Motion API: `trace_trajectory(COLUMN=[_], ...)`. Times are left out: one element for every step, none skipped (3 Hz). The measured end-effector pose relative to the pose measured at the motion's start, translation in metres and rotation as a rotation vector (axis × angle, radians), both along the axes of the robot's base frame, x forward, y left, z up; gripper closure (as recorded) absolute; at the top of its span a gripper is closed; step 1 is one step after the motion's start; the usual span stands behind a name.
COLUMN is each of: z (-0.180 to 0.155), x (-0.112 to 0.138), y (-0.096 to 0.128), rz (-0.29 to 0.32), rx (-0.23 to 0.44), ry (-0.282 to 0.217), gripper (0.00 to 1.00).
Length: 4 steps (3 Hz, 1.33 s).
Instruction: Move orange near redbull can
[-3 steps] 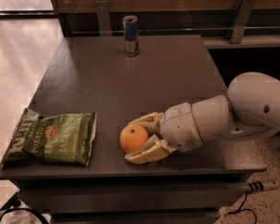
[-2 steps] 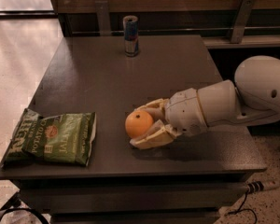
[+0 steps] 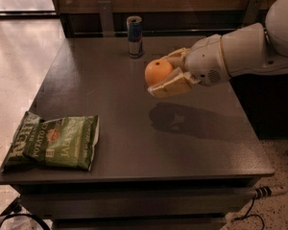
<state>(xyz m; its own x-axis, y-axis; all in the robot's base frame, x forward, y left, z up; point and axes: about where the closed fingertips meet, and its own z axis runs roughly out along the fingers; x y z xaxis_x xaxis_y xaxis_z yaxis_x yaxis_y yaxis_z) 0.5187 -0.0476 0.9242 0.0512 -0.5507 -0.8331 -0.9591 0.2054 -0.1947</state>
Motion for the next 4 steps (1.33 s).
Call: trace_trajectory(z=[0.021,0.026,0.026,0.029], x=[0.038,0.062,0.080,0.099], y=[-0.022,-0.050,-0.082,-0.102], rz=[-0.091,-0.197,-0.325,-0.435], rx=[-0.002,0.034,0.072,0.092], ry=[-0.023,-0.038,-0.053,-0.081], gripper=[1.00,1.00,1.00,1.00])
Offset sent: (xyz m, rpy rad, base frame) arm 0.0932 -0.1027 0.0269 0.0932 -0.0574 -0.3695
